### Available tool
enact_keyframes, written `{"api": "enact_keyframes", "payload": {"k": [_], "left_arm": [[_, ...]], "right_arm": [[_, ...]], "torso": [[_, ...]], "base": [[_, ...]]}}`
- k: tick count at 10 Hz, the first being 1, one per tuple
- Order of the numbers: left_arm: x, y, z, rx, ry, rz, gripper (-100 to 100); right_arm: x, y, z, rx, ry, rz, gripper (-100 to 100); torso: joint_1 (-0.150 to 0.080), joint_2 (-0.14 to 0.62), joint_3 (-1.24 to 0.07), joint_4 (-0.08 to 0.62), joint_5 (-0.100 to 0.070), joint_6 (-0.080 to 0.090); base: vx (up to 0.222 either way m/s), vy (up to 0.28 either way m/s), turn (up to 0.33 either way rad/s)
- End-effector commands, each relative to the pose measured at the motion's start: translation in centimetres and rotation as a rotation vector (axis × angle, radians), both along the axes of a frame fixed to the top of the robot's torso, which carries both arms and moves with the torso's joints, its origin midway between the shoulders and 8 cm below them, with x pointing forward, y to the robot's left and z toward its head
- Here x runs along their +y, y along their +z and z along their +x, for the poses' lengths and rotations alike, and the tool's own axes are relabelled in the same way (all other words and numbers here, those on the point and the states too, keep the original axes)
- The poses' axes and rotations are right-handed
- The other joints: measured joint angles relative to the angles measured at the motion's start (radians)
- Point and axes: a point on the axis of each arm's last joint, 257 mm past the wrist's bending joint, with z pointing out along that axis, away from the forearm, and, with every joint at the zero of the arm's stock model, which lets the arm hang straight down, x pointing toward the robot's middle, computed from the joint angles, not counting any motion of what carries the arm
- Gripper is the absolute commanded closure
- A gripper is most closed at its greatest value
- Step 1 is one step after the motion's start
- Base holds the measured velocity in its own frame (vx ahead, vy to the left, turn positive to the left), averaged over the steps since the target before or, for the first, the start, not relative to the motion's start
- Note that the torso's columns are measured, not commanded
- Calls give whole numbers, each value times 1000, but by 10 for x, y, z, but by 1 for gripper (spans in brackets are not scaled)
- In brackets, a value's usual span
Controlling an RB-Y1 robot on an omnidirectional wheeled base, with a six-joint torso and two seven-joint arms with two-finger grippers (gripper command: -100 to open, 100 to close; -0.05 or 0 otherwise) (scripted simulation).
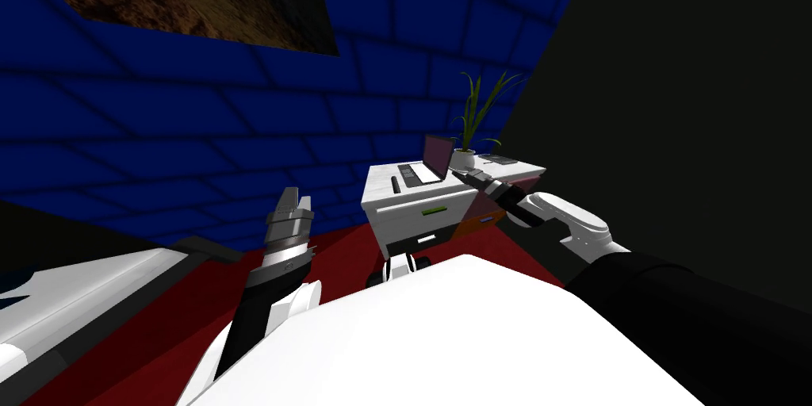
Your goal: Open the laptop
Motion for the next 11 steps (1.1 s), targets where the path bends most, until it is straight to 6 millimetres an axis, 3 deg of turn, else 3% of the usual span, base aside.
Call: {"api": "enact_keyframes", "payload": {"k": [1, 4, 11], "left_arm": [[0, 0, 0, 0, 0, 0, 0], [0, 0, 0, 0, 0, 0, 0], [0, 0, 0, 0, 0, 0, 0]], "right_arm": [[-14, 10, 6, -5, -26, -101, -100], [-36, 33, 17, -25, -74, -260, -100], [-54, 78, 35, -73, -123, -495, -100]], "torso": [[0, 0, 0, 0, 0, 0], [0, 1, 1, 0, 0, 0], [0, 1, 1, 0, 0, 0]], "base": [[26, 1, 17], [27, 5, 75], [24, 1, 52]]}}
